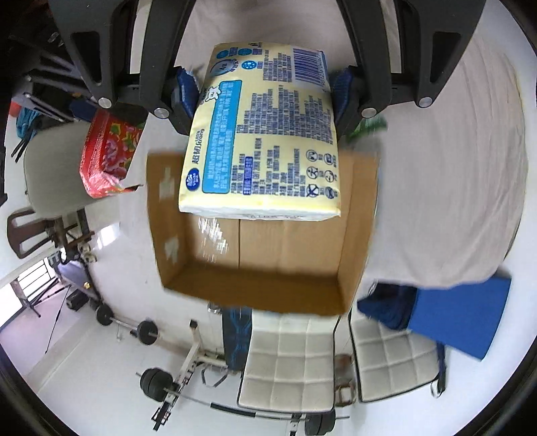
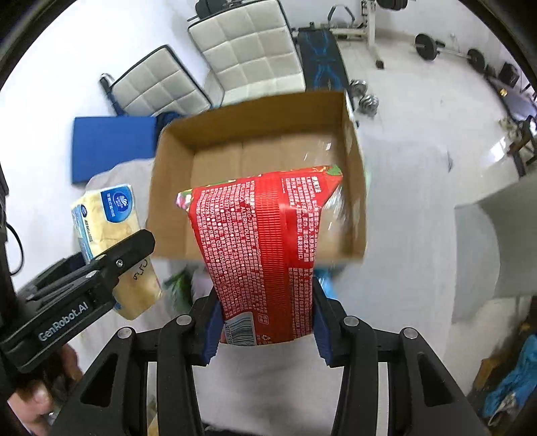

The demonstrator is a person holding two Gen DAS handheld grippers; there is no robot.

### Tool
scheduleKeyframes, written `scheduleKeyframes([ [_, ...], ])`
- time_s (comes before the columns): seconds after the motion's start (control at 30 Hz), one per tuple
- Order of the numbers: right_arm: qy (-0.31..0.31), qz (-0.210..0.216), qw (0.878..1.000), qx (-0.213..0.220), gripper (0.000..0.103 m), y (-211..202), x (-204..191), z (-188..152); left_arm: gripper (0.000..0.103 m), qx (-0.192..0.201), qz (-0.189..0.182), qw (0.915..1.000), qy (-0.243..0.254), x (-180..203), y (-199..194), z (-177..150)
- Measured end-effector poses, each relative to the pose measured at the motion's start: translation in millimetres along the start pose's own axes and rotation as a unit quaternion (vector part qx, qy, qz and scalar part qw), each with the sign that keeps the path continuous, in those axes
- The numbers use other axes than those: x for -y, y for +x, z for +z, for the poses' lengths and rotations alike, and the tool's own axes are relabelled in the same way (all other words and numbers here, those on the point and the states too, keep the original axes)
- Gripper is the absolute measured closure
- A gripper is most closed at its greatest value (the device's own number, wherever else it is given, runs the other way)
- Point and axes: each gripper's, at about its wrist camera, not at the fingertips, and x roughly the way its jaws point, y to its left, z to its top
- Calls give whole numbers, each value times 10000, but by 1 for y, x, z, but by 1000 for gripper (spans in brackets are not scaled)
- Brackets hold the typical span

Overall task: Organize soft objects
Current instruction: 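Carry both items into the cardboard box and open both grippers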

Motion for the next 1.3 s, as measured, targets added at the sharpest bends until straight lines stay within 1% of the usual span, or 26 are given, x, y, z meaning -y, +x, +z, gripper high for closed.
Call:
scheduleKeyframes([
  [0.03,-11,-55,10000,-14,55,17,-3,12,42,-36,-6,10000,32,-4,11,10],
  [0.07,-2,-90,9999,-51,55,26,-3,24,42,-77,-80,9999,-15,-5,17,25],
  [0.17,81,-310,9993,-166,55,60,-2,59,42,-449,-285,9986,-51,-15,56,65],
  [0.2,115,-387,9990,-210,55,73,-3,74,42,-552,-314,9980,-57,-18,67,73],
  [0.23,122,-427,9987,-260,55,93,-2,87,42,-699,-354,9969,-94,-17,79,90],
  [0.27,137,-499,9981,-329,55,108,0,98,42,-815,-403,9958,-139,-19,92,100],
  [0.3,143,-570,9976,-357,55,121,0,103,42,-993,-454,9939,-151,-22,110,109],
  [0.33,118,-625,9970,-431,55,139,3,109,42,-1094,-480,9927,-195,-22,120,115],
  [0.4,159,-717,9959,-533,55,161,6,124,42,-1333,-606,9889,-240,-20,143,128],
  [0.47,183,-766,9949,-637,55,177,8,124,42,-1544,-627,9857,-247,-20,166,138],
  [0.5,223,-768,9945,-683,55,185,10,128,42,-1626,-611,9846,-218,-20,177,141],
  [0.63,290,-802,9929,-826,55,222,15,146,42,-1797,-471,9826,-40,-12,198,147],
  [0.7,295,-833,9923,-873,55,232,16,151,42,-1868,-407,9815,20,-12,211,153],
  [0.77,271,-824,9920,-921,55,243,14,157,42,-1906,-421,9808,31,-13,219,156],
  [0.83,287,-777,9921,-941,54,246,13,158,42,-1900,-373,9811,52,-13,222,157],
  [0.93,293,-808,9905,-1073,52,260,14,165,41,-1991,-267,9796,35,-9,229,160],
  [0.97,295,-823,9899,-1117,46,262,14,165,41,-2041,-221,9787,23,-8,231,159],
  [1.0,294,-836,9894,-1152,34,264,14,165,41,-2075,-137,9781,21,-7,230,158],
  [1.03,266,-869,9889,-1172,29,267,13,165,41,-2097,-64,9777,39,-6,231,157],
  [1.07,228,-876,9890,-1168,28,266,12,165,39,-2101,22,9777,70,-6,229,156],
  [1.1,198,-889,9889,-1171,28,267,11,164,35,-2067,15,9784,60,-7,225,156],
  [1.17,175,-969,9879,-1199,28,265,10,162,35,-2029,99,9791,29,-9,220,155],
  [1.3,75,-1070,9872,-1176,27,255,6,154,35,-1925,134,9812,15,-10,210,157],
])
